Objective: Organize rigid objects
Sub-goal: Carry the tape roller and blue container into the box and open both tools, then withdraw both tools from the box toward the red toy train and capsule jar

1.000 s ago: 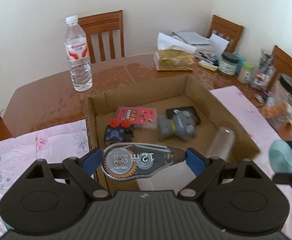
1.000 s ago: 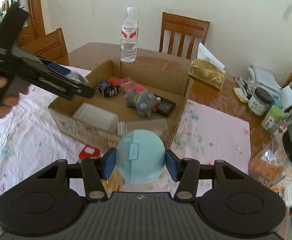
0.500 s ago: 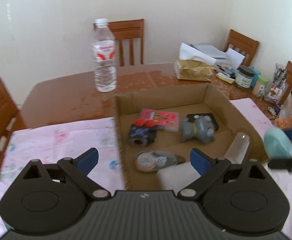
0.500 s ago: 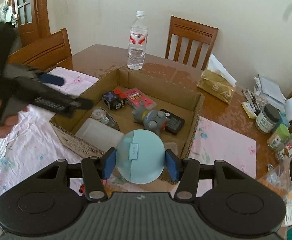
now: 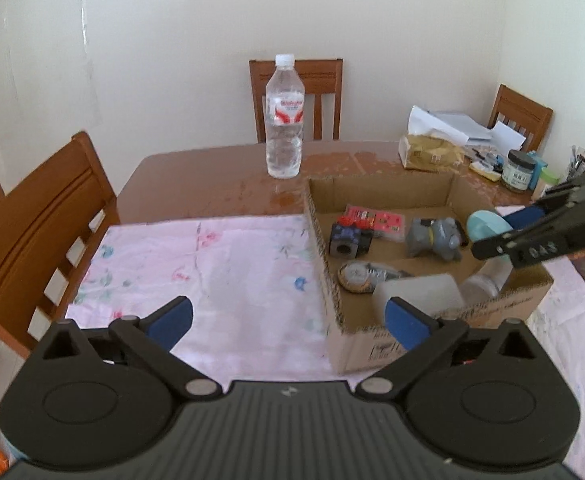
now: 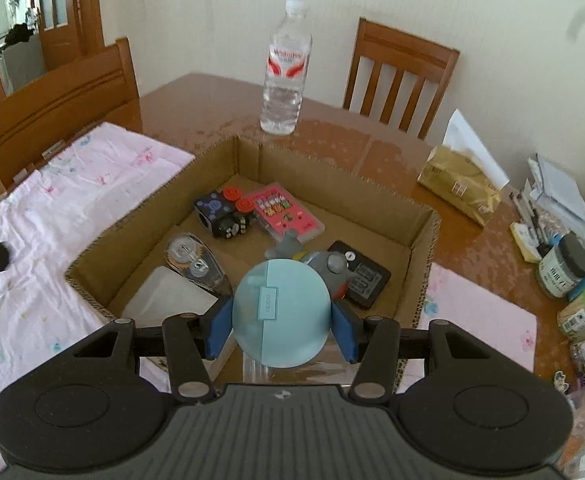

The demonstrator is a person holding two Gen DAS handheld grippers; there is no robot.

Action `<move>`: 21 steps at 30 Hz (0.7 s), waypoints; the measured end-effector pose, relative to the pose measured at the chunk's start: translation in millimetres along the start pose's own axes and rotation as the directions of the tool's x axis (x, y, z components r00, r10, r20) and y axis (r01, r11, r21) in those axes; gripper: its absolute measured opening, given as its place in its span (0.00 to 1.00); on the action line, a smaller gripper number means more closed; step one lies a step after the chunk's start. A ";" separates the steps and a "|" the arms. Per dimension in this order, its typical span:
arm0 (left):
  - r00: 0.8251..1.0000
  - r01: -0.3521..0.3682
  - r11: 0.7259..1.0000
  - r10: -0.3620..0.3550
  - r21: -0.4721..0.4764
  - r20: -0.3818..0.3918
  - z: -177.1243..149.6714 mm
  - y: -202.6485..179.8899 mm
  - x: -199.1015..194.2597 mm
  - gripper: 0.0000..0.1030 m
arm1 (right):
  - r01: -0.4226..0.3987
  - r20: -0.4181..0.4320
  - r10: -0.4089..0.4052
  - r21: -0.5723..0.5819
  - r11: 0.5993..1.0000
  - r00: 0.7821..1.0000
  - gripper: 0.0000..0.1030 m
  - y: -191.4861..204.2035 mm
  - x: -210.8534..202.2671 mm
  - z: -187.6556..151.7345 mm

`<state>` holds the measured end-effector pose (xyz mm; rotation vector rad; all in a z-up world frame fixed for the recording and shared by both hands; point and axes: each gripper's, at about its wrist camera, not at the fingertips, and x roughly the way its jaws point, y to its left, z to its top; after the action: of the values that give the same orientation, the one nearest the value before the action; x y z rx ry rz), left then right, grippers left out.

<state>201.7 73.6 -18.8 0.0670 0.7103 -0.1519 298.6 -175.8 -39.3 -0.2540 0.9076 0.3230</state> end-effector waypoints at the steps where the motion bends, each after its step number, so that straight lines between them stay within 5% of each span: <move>1: 1.000 -0.001 1.000 0.001 -0.001 -0.010 -2.8 0.9 0.0 0.99 | 0.005 -0.008 -0.005 0.004 1.000 1.000 0.56 0.0 4.4 0.4; 4: 1.000 -0.001 1.000 0.002 0.007 -0.026 -11.3 1.3 -2.3 0.99 | 0.000 -0.025 0.001 0.027 1.000 1.000 0.57 -1.1 12.6 1.5; 6: 0.999 0.000 1.000 0.001 0.012 -0.035 -15.8 0.0 -3.8 0.99 | -0.010 -0.015 0.011 0.052 0.999 1.000 0.70 -3.2 11.3 2.7; 8: 0.999 0.002 1.000 -0.001 0.013 -0.042 -18.6 -1.5 -4.5 0.99 | -0.010 0.003 0.010 0.065 0.998 1.000 0.97 -3.4 5.4 3.0; 9: 0.999 0.004 1.000 -0.003 0.014 -0.045 -19.5 -1.8 -4.6 0.99 | -0.006 0.022 0.005 0.064 0.998 1.000 1.00 -2.7 1.1 3.0; 21: 0.997 0.027 0.998 -0.022 0.059 -0.073 -29.4 -17.8 -6.2 0.99 | 0.035 0.033 -0.041 0.164 0.986 0.999 1.00 -2.6 -35.0 -24.7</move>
<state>175.2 60.1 -37.1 0.1213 0.7791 -0.1951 261.6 -192.6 -25.6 -0.1140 0.8870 0.2159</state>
